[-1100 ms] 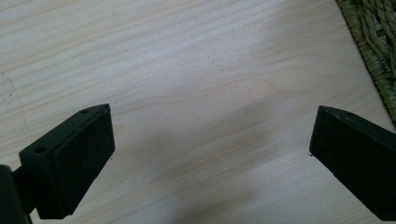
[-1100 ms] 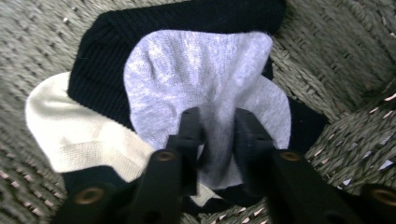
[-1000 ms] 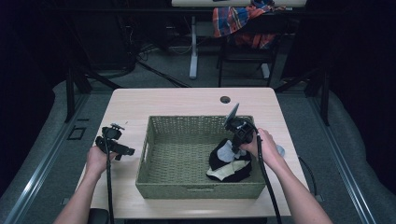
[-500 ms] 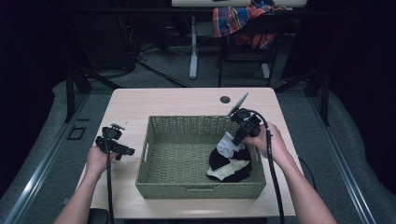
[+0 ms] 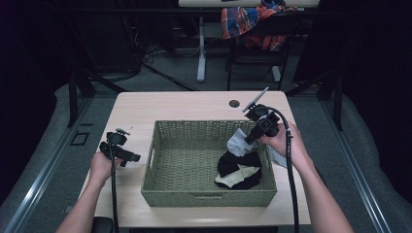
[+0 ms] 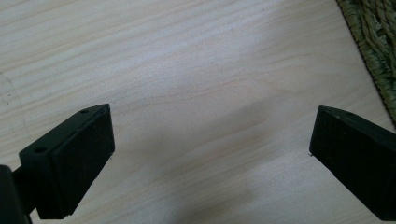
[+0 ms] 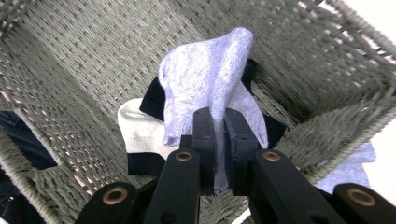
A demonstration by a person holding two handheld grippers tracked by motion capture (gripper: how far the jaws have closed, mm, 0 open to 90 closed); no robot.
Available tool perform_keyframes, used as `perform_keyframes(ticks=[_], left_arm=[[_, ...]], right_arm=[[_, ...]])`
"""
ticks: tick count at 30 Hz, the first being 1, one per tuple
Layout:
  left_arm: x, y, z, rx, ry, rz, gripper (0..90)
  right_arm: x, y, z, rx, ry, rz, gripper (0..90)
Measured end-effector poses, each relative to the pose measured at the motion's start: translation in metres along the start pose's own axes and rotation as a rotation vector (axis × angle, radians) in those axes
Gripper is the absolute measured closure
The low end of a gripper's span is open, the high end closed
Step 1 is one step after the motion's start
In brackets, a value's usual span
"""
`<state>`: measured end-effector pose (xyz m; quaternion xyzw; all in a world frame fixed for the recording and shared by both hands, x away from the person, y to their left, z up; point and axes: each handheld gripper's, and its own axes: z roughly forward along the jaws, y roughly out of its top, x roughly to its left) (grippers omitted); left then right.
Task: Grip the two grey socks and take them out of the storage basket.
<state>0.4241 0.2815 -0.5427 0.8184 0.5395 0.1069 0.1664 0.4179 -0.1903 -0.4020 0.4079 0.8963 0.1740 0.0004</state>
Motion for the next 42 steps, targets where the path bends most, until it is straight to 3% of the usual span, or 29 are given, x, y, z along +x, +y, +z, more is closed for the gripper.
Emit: perform_keyframes(ticks=[11, 22, 42], left_arm=[[0.000, 0.000, 0.000, 0.000, 0.001, 0.000, 0.1], [0.000, 0.000, 0.000, -0.004, 0.002, -0.001, 0.1], [0.000, 0.000, 0.000, -0.004, -0.002, -0.005, 0.1]], right_arm=[[0.001, -0.004, -0.023, -0.068, -0.027, 0.006, 84.5], [-0.007, -0.012, -0.040, -0.087, -0.050, 0.025, 84.7], [-0.044, -0.040, -0.067, -0.140, -0.113, 0.126, 84.7]])
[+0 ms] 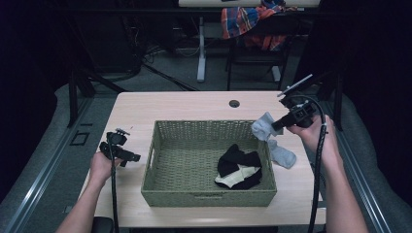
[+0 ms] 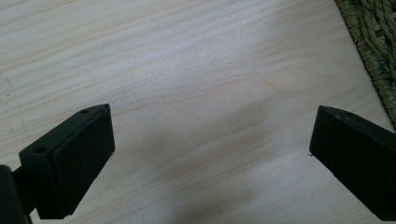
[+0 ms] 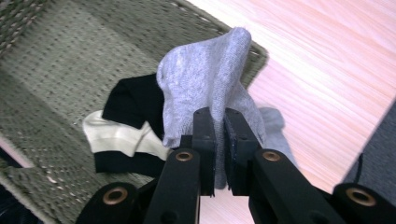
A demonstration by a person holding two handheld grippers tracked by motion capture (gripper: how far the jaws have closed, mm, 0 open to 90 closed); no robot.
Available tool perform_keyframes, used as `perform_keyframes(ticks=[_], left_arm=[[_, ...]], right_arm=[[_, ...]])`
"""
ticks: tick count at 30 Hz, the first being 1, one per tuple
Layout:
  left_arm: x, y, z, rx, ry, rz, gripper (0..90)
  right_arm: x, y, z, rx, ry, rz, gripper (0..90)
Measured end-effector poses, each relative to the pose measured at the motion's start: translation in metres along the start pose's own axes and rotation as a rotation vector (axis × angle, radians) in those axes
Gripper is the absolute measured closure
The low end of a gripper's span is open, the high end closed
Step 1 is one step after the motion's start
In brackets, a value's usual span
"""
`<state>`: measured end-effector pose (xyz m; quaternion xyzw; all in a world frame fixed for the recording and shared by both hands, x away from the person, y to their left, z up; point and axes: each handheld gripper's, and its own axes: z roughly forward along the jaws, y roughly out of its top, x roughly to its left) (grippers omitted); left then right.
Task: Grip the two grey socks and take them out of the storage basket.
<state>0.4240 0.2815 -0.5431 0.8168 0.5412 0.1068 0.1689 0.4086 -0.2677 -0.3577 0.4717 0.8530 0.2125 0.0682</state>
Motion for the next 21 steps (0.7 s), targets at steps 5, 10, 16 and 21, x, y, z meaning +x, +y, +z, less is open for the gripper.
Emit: perform_keyframes(ticks=[5, 10, 16, 21], left_arm=[[0.000, 0.000, 0.000, 0.000, 0.001, 0.003, 0.2], [0.000, 0.000, 0.000, -0.001, -0.001, -0.001, 0.2], [0.000, 0.000, 0.000, 0.001, 0.000, 0.003, 0.2], [0.000, 0.000, 0.000, 0.004, -0.002, 0.005, 0.1]], right_arm=[[-0.012, -0.006, -0.004, -0.002, -0.030, 0.032, 84.7], [-0.022, -0.011, -0.007, 0.000, -0.065, 0.055, 84.8], [-0.032, -0.016, -0.008, -0.004, -0.085, 0.092, 84.8], [-0.040, -0.019, -0.007, 0.003, -0.105, 0.109, 84.9]])
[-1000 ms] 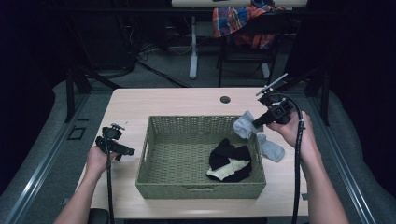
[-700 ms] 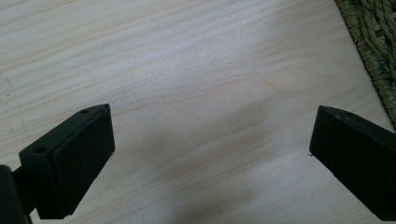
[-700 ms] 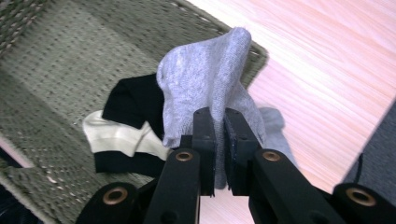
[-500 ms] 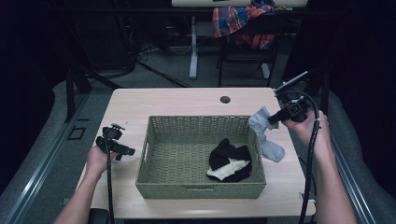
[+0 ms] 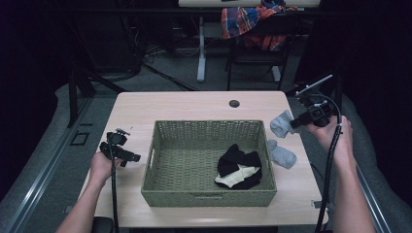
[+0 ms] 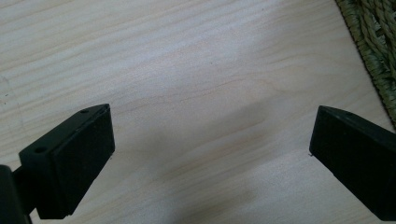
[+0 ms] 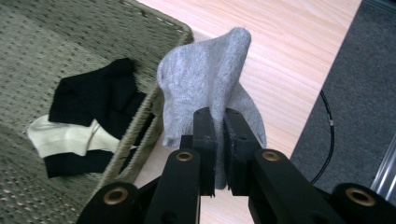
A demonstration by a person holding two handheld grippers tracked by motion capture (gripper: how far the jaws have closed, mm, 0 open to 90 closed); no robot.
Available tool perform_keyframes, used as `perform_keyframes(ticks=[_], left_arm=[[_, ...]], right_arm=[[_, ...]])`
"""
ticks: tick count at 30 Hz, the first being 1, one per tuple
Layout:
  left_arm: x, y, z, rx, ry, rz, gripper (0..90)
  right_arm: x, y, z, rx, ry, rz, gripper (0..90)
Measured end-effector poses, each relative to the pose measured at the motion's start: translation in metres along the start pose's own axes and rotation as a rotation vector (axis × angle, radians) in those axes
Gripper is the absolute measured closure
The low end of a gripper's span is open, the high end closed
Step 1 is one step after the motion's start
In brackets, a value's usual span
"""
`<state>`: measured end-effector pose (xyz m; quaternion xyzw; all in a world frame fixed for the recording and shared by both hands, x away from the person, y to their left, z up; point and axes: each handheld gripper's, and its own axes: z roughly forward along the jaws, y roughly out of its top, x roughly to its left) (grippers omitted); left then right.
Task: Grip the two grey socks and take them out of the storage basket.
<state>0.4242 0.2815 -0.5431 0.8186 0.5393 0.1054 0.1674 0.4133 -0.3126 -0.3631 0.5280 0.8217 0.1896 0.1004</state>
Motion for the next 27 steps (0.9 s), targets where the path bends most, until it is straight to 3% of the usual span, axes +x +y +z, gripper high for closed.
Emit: perform_keyframes(ticks=[16, 27], left_arm=[[0.000, 0.000, 0.000, 0.000, 0.001, -0.001, 0.1], [0.000, 0.000, 0.000, -0.004, 0.002, -0.002, 0.1]], right_arm=[[-0.023, -0.005, 0.026, 0.028, -0.012, 0.063, 85.1], [-0.032, -0.009, 0.046, 0.053, -0.009, 0.081, 85.1]])
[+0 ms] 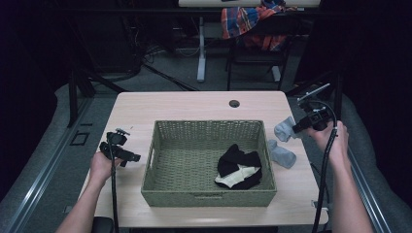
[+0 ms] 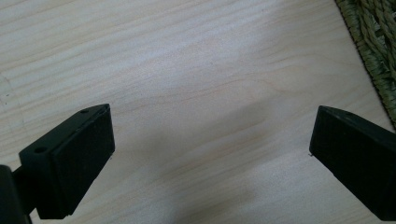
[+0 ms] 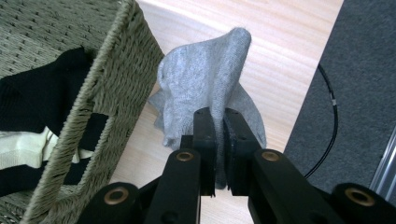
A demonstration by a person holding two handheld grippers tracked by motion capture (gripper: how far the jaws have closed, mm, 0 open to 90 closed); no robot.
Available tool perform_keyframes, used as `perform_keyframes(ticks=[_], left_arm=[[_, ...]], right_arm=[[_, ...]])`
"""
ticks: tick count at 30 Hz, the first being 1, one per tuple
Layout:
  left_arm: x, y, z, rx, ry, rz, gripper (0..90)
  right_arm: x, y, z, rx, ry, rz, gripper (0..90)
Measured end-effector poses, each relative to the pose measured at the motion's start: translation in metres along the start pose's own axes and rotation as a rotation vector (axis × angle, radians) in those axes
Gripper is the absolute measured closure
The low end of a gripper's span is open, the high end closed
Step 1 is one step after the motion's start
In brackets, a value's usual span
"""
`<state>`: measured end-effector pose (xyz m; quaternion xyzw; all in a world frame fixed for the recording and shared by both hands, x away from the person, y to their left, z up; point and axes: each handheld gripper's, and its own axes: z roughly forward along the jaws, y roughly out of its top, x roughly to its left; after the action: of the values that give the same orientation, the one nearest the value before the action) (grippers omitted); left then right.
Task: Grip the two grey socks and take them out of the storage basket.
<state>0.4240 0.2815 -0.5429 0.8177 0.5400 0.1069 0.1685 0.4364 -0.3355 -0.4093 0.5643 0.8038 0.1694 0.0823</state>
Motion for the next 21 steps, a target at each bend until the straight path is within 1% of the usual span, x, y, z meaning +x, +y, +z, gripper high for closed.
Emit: perform_keyframes(ticks=[11, 12, 15, 16, 18, 20, 21], left_arm=[[0.000, 0.000, 0.000, -0.001, 0.000, 0.000, 0.1], [0.000, 0.000, 0.000, -0.001, 0.000, 0.001, 0.2], [0.000, 0.000, 0.000, -0.002, 0.001, 0.000, 0.1], [0.000, 0.000, 0.000, 0.000, 0.001, 0.001, 0.1], [0.000, 0.000, 0.000, -0.001, 0.001, 0.001, 0.1], [0.000, 0.000, 0.000, -0.001, 0.001, 0.000, 0.1], [0.000, 0.000, 0.000, -0.001, 0.001, 0.000, 0.2]], right_arm=[[-0.002, 0.000, 0.026, 0.049, 0.001, -0.008, 85.1], [-0.001, 0.000, 0.029, 0.051, 0.001, -0.002, 85.1], [-0.002, -0.001, 0.039, 0.075, 0.006, -0.006, 85.1], [-0.001, -0.002, 0.043, 0.064, 0.005, 0.009, 85.1], [-0.002, -0.001, 0.049, 0.099, 0.006, -0.008, 85.1], [0.000, -0.002, 0.055, 0.107, 0.003, -0.002, 85.1], [0.001, -0.004, 0.060, 0.097, 0.003, 0.009, 85.1]])
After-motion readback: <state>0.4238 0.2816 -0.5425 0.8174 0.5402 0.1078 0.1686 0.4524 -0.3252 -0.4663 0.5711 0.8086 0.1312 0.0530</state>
